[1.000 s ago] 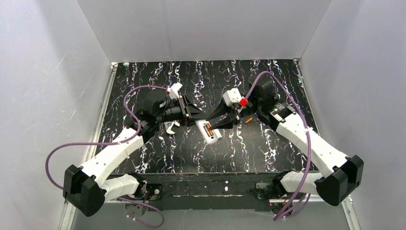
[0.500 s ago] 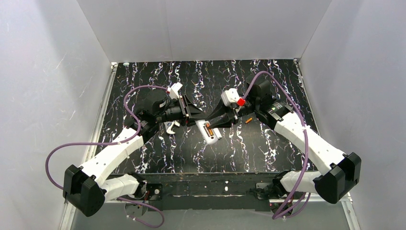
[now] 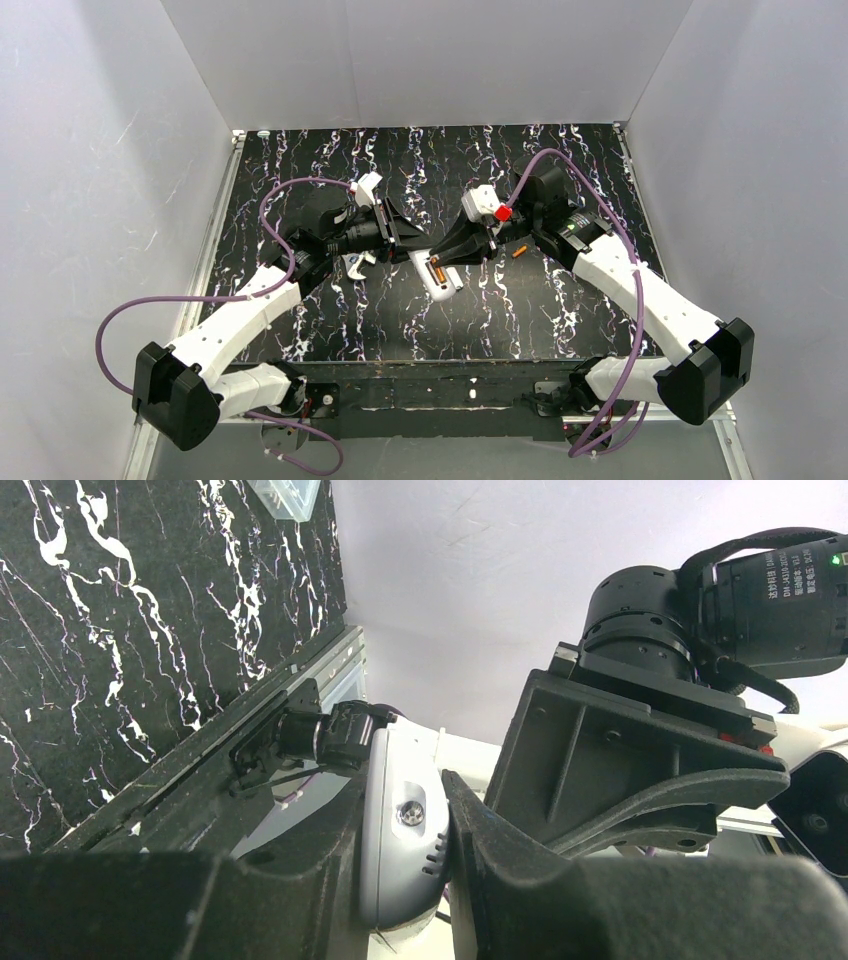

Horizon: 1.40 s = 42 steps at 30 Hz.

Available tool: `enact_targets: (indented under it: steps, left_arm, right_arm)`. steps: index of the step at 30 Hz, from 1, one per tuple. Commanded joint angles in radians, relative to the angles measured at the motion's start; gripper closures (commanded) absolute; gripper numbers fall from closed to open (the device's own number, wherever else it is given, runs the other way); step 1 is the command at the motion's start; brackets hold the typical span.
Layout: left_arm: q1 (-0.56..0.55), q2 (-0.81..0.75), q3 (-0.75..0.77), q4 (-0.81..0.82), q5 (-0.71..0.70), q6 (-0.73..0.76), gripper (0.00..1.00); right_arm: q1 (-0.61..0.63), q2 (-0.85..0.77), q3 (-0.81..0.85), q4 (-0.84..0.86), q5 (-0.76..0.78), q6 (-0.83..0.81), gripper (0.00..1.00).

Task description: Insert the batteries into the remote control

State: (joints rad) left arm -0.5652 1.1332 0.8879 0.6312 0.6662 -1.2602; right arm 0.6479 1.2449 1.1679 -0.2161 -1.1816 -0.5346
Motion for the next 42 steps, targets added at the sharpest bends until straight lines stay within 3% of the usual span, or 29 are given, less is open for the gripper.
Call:
enact_targets:
  steps: [1,42]
  left_arm:
    - [-0.005,-0.016,0.043,0.061,0.045,-0.002,1.0]
    - [-0.005,-0.033,0.069,0.029,0.021,0.029,1.0]
  right_arm:
    - [-0.004,0.0,-0.003,-0.008,-0.017,-0.014,0.69]
    - [-0.002,-0.009,-0.011,-0.091,-0.02,-0.026,0.78]
